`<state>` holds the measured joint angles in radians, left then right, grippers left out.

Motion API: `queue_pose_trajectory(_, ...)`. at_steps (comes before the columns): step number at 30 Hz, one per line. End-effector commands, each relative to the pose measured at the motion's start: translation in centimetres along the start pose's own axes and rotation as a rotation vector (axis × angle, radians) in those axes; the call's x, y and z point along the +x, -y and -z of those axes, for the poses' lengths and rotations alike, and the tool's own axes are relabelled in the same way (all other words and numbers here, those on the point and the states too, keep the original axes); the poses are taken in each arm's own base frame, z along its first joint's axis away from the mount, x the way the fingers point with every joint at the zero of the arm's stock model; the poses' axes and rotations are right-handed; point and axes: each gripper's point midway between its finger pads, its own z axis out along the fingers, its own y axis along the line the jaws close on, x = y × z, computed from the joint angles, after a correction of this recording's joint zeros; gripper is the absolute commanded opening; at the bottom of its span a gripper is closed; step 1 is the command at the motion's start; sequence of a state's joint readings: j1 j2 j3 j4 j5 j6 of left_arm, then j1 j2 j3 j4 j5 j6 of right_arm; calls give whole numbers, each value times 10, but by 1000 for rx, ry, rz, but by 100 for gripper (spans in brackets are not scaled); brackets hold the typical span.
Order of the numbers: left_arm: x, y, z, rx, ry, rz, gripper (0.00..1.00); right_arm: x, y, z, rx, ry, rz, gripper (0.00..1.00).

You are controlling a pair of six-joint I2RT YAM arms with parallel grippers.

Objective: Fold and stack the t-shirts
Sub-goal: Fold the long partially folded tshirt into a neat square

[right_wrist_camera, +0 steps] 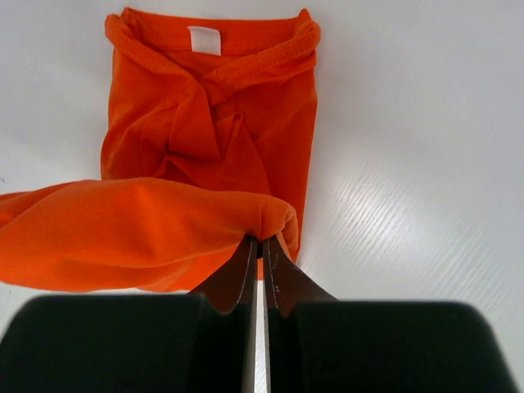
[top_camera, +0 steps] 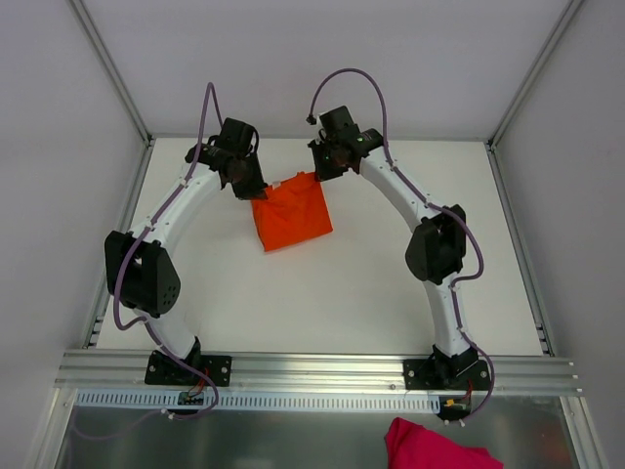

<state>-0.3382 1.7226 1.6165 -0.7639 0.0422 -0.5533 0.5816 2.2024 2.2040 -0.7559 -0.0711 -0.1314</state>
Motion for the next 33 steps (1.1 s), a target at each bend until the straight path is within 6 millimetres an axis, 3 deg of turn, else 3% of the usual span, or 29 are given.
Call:
queue_pose_trajectory(1, -12, -6, 0, -20, 41, -2, 0, -31, 3, -5, -24, 98, 11, 1)
queue_pose_trajectory(16, -20, -22, -12, -76, 109, 55, 0, -48, -13, -19, -135, 160, 86, 1)
queue_pose_trajectory(33, -46, -40, -46, -111, 156, 88, 0, -50, -7, -26, -114, 167, 149, 1)
